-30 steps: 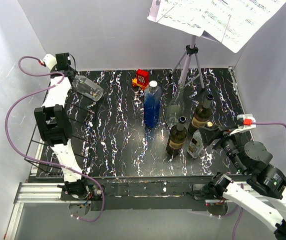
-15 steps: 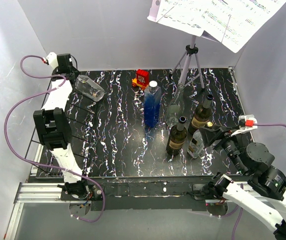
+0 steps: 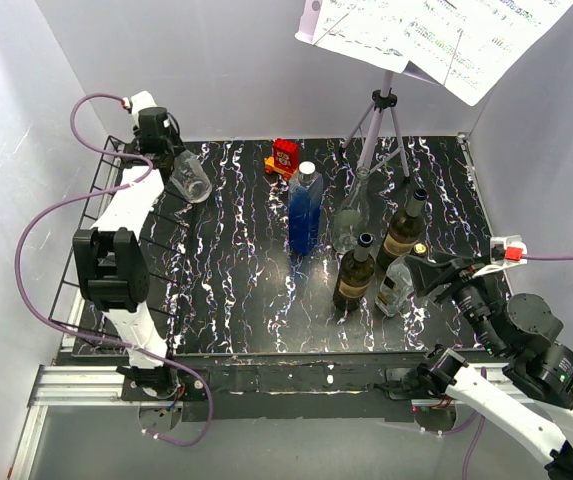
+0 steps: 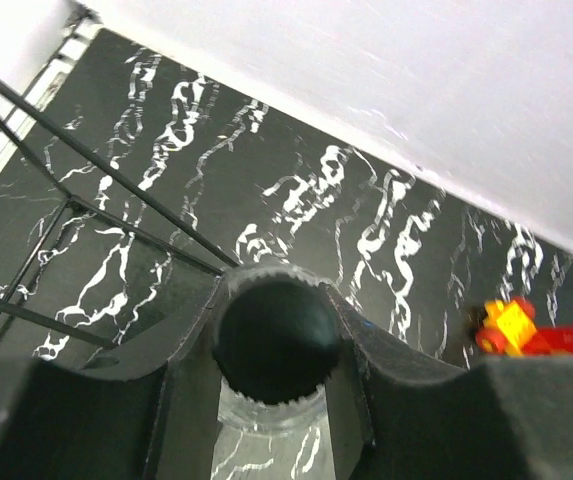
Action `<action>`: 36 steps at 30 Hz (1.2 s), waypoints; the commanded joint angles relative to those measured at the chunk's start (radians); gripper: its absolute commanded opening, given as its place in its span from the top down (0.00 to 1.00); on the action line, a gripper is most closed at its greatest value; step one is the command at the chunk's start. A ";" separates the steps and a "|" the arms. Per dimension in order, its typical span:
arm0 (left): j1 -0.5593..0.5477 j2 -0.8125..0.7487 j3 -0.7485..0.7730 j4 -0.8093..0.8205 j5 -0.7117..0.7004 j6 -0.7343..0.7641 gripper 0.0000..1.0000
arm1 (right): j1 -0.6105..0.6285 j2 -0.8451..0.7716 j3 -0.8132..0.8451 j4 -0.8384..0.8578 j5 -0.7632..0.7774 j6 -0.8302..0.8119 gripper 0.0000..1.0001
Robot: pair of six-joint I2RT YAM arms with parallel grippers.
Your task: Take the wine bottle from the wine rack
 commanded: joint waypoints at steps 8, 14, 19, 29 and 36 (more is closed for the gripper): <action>-0.054 -0.385 -0.191 0.228 0.244 0.167 1.00 | 0.003 -0.002 0.040 0.035 -0.013 0.004 0.27; -0.076 -0.548 -0.320 0.154 0.473 0.214 1.00 | 0.003 -0.010 0.048 0.006 -0.016 0.011 0.27; -0.137 -0.726 -0.492 0.142 0.558 0.243 1.00 | 0.003 -0.020 0.063 -0.028 -0.008 0.014 0.27; -0.346 -0.980 -0.701 0.120 0.649 0.256 1.00 | 0.003 -0.019 0.086 -0.085 -0.013 0.025 0.27; -0.488 -0.941 -0.682 0.186 0.652 0.332 1.00 | 0.003 -0.011 0.109 -0.095 -0.017 0.033 0.27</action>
